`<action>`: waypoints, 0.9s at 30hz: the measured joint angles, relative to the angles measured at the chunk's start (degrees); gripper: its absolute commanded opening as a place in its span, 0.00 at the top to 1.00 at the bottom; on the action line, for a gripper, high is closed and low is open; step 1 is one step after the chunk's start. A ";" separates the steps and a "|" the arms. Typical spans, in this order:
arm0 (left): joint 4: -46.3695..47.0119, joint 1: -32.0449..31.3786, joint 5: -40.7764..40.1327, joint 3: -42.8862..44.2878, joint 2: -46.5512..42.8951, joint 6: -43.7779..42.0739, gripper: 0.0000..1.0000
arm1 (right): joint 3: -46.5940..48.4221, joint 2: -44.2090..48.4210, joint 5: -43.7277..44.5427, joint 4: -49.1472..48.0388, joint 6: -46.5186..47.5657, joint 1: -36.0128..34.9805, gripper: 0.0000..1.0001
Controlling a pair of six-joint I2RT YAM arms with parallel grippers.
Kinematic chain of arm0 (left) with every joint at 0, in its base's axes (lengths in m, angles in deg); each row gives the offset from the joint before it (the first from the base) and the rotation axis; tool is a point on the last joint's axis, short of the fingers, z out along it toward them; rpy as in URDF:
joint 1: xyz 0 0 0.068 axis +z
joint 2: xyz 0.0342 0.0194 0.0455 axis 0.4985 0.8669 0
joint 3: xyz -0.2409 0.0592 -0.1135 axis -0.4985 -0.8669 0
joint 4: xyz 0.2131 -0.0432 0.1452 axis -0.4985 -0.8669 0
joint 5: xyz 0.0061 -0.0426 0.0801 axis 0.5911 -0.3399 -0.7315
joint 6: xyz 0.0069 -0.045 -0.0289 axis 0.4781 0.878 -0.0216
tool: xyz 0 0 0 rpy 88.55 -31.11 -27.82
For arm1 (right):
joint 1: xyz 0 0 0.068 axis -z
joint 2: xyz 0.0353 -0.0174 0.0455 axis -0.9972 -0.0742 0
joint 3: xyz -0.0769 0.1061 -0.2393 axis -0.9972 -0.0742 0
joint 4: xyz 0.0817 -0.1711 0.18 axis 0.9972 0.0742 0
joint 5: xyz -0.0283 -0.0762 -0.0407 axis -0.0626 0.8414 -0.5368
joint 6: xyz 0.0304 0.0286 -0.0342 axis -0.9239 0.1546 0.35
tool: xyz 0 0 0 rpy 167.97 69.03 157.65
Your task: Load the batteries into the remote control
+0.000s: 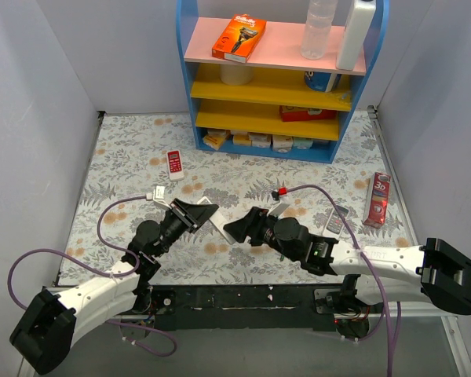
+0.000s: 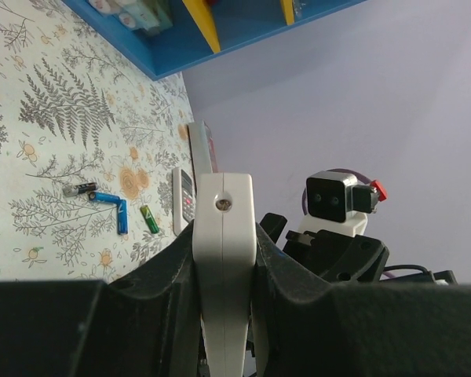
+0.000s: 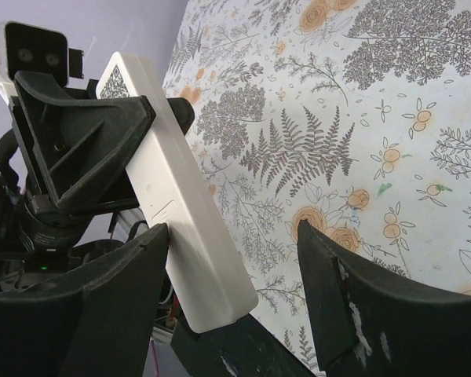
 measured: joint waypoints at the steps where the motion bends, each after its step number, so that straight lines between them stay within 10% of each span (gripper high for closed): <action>1: 0.46 0.00 0.00 -0.24 0.00 0.09 1.00 | -0.35 0.00 0.13 -0.85 -0.35 0.00 0.27; 27: 10.71 0.00 -0.68 -1.73 3.08 -0.33 1.00 | -1.57 -1.25 0.11 -7.13 -4.11 0.35 0.39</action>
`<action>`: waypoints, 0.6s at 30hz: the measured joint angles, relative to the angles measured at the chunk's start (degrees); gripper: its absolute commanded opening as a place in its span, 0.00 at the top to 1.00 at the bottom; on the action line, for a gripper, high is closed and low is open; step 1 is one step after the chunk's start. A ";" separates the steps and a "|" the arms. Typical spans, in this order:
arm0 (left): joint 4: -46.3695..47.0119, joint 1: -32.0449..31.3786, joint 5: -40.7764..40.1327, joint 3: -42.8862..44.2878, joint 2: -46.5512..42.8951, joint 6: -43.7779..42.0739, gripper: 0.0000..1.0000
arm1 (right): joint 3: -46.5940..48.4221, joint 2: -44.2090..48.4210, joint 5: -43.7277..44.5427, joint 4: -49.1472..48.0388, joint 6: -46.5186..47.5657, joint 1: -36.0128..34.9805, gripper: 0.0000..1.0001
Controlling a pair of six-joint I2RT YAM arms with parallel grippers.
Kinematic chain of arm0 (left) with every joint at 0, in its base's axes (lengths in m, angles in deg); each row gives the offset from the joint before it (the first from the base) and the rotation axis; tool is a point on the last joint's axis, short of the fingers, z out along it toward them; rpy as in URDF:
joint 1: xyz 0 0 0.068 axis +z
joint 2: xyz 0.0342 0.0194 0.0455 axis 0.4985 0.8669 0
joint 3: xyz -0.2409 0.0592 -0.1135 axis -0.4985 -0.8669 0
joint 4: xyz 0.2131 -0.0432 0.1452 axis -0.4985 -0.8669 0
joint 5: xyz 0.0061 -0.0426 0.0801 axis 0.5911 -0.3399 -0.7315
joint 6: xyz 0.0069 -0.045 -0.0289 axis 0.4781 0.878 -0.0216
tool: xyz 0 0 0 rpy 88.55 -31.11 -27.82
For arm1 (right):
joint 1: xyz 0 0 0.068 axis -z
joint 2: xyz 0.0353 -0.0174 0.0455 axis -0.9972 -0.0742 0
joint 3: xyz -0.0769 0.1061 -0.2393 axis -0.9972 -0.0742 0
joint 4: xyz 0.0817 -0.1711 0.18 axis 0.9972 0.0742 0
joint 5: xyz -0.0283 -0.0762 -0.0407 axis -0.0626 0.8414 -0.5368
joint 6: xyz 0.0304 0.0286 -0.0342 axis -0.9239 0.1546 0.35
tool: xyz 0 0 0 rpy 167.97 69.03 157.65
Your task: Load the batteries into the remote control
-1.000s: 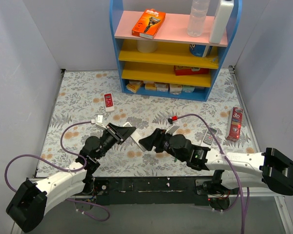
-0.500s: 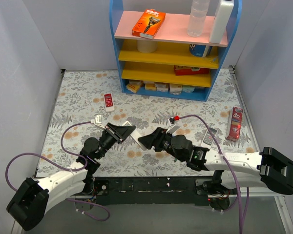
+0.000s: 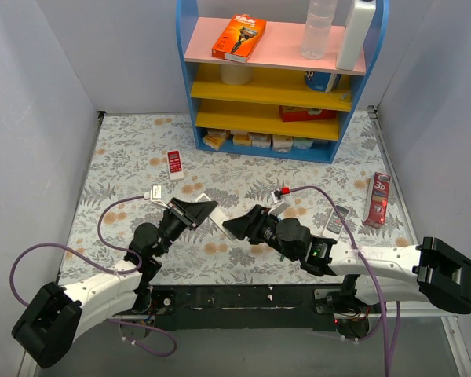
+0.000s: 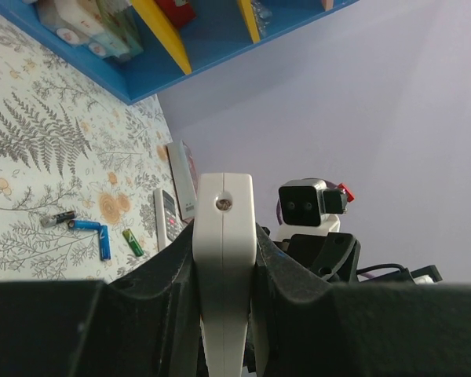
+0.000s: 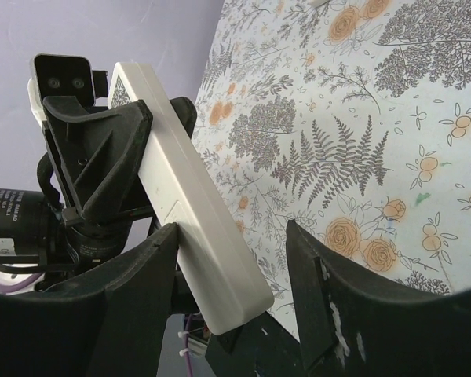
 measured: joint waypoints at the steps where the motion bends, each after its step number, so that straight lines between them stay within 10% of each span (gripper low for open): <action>1: 1.01 0.00 -0.09 -0.11 0.39 -0.24 1.00 | -0.09 0.20 -0.02 0.07 -0.13 0.02 0.40; 18: 9.11 0.31 0.39 -0.17 5.66 -1.27 1.00 | -0.09 0.31 -1.07 0.15 -3.67 1.07 0.56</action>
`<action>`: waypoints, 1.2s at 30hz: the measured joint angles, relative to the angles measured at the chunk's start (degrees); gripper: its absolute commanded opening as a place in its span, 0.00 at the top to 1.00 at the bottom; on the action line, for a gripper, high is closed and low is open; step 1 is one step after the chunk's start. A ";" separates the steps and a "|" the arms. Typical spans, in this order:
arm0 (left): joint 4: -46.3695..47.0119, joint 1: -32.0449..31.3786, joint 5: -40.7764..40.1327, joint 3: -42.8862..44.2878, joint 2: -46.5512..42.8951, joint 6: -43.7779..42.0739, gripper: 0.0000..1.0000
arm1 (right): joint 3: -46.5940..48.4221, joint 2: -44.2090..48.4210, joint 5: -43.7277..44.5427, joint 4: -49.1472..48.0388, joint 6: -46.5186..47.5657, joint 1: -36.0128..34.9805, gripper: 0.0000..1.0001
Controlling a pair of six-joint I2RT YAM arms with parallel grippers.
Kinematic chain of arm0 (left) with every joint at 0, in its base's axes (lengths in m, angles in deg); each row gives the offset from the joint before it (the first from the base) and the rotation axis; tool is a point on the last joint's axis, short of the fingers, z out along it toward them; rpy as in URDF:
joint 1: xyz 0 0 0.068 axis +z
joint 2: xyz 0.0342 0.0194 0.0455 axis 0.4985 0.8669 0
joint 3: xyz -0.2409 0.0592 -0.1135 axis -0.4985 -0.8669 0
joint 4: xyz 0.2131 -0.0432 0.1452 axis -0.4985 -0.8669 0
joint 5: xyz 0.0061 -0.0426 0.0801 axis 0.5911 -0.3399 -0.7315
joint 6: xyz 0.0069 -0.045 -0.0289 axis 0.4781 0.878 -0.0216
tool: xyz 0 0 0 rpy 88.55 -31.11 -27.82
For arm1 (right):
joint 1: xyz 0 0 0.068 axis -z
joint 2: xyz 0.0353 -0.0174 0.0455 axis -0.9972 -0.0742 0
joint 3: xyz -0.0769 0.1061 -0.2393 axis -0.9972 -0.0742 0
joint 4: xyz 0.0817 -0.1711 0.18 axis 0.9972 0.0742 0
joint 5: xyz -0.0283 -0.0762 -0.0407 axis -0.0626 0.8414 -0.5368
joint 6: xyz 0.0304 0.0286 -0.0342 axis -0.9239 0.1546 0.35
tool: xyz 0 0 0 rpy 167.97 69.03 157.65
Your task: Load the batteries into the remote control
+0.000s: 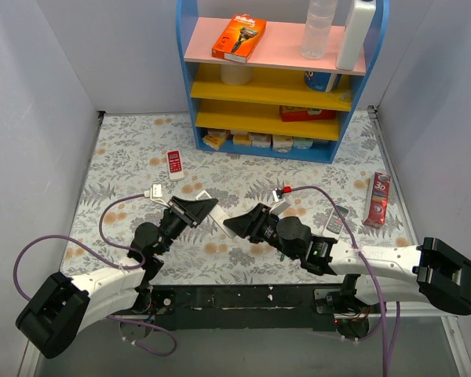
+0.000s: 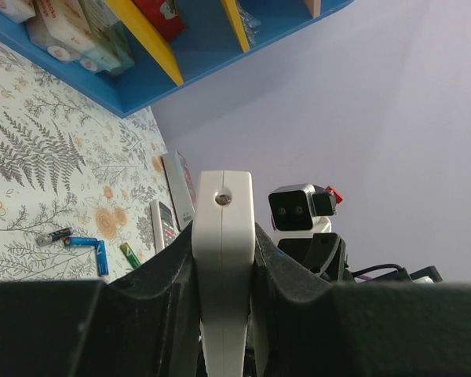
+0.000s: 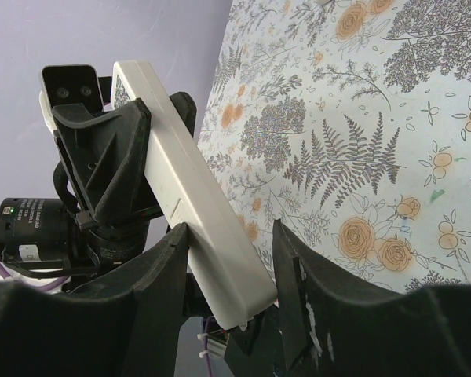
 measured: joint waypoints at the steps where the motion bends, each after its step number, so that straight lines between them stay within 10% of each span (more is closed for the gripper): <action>1: 0.00 0.00 -0.11 -0.02 0.00 0.00 1.00 | 0.00 -0.07 0.00 -0.02 -0.04 0.04 0.56; 29: 4.44 2.84 -7.98 -0.46 11.80 1.07 1.00 | -1.09 -5.77 1.27 0.63 -1.07 3.13 0.55; 36: 8.17 4.48 -6.86 -0.61 16.09 4.13 1.00 | -2.45 -6.54 0.92 4.48 2.27 3.65 0.36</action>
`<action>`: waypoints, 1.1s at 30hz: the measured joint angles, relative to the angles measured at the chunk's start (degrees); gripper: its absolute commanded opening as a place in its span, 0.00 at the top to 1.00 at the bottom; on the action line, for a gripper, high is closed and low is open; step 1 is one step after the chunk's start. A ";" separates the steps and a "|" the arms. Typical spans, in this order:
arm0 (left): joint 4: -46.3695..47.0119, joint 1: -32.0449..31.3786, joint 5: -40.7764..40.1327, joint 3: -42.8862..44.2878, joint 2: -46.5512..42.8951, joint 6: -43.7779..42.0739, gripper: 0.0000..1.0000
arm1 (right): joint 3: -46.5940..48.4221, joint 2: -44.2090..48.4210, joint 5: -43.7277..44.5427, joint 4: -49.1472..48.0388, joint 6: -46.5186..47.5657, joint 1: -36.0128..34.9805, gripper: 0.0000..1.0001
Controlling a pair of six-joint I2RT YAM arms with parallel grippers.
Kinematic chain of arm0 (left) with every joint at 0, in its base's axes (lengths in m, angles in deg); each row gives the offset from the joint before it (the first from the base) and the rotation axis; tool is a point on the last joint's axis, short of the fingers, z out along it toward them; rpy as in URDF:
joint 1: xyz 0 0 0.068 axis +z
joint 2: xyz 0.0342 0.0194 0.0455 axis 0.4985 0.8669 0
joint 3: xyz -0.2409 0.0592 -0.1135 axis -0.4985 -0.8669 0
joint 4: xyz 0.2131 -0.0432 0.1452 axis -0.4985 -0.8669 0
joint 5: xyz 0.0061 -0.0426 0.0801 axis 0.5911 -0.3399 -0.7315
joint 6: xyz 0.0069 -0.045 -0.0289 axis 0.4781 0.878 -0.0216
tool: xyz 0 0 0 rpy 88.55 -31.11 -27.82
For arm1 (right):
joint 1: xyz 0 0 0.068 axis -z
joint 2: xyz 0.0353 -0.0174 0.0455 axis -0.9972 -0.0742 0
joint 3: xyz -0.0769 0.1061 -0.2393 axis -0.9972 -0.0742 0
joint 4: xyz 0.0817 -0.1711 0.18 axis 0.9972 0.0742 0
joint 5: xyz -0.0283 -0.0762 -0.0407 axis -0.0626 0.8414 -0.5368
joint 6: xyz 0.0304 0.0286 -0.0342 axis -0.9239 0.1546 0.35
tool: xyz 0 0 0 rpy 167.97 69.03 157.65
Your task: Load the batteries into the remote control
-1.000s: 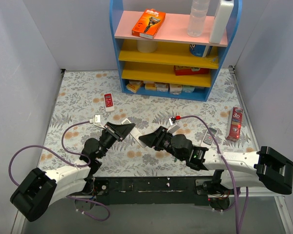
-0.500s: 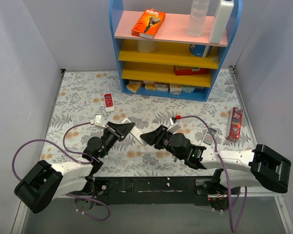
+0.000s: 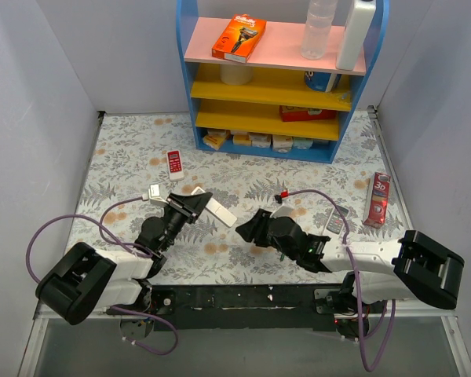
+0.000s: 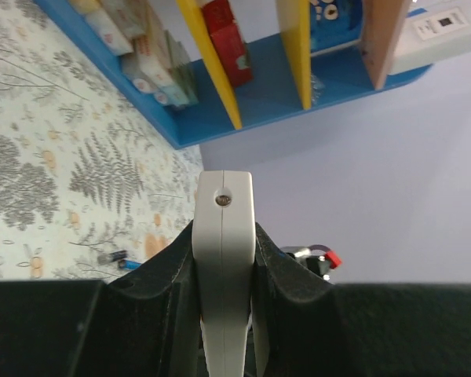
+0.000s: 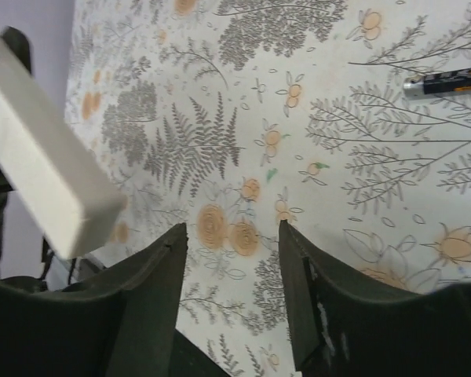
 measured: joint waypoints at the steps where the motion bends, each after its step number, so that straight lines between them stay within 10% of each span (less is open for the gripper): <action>1: 1.20 0.00 0.52 0.00 0.00 0.44 1.00 | -0.35 0.13 -0.04 0.83 1.22 0.22 0.34; 11: 4.48 0.15 3.56 -0.13 1.46 1.95 1.00 | -0.22 9.38 -0.33 4.15 11.39 0.85 0.13; 33: 5.11 0.02 10.60 -0.13 0.87 0.52 1.00 | 9.42 3.67 -6.51 4.37 11.87 3.58 0.19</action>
